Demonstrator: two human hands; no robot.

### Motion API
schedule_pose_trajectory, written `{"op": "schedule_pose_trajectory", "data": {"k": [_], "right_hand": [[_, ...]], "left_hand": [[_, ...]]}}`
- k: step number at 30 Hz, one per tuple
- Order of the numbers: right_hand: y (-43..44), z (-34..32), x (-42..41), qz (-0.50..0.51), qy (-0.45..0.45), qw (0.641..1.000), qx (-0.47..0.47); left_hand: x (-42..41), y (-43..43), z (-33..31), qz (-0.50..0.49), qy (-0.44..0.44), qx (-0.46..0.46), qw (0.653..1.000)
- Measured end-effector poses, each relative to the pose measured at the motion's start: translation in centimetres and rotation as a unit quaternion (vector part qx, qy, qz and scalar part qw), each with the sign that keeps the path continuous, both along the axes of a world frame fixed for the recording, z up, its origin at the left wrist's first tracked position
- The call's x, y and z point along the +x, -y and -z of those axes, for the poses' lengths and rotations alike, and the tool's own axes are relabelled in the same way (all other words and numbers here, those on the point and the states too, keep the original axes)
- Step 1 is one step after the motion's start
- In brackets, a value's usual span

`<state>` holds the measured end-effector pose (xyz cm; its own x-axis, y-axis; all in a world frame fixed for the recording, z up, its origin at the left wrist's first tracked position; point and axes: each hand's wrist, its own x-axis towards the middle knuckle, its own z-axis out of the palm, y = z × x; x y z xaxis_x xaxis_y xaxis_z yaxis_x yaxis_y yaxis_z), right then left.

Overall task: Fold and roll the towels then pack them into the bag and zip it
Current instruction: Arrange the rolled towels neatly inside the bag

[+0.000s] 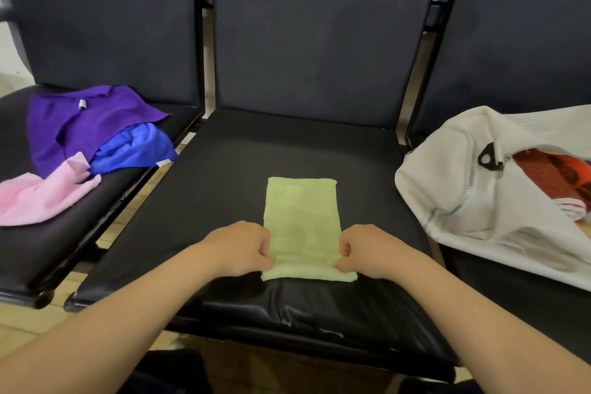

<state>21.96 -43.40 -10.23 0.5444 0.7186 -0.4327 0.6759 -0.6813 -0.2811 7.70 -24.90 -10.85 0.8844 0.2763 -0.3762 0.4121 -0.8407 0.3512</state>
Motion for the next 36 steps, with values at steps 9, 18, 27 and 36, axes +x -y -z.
{"op": "schedule_pose_trajectory", "data": {"k": [9,18,27,36], "right_hand": [[0.7,-0.9,-0.3,-0.138,-0.049,0.989,0.033],[0.7,-0.6,0.3,-0.063,-0.040,0.995,0.060],[0.5,0.6,0.4,-0.018,0.013,0.999,0.039],[0.0,0.5,0.4,-0.124,0.011,0.989,0.074]], "left_hand": [[-0.2,0.6,-0.1,0.140,0.059,-0.063,0.986],[0.0,-0.3,0.3,0.068,0.100,-0.054,0.991],[0.6,1.3,2.3,0.007,0.116,0.018,0.993],[0.6,0.7,1.3,0.108,0.132,0.024,0.985]]}}
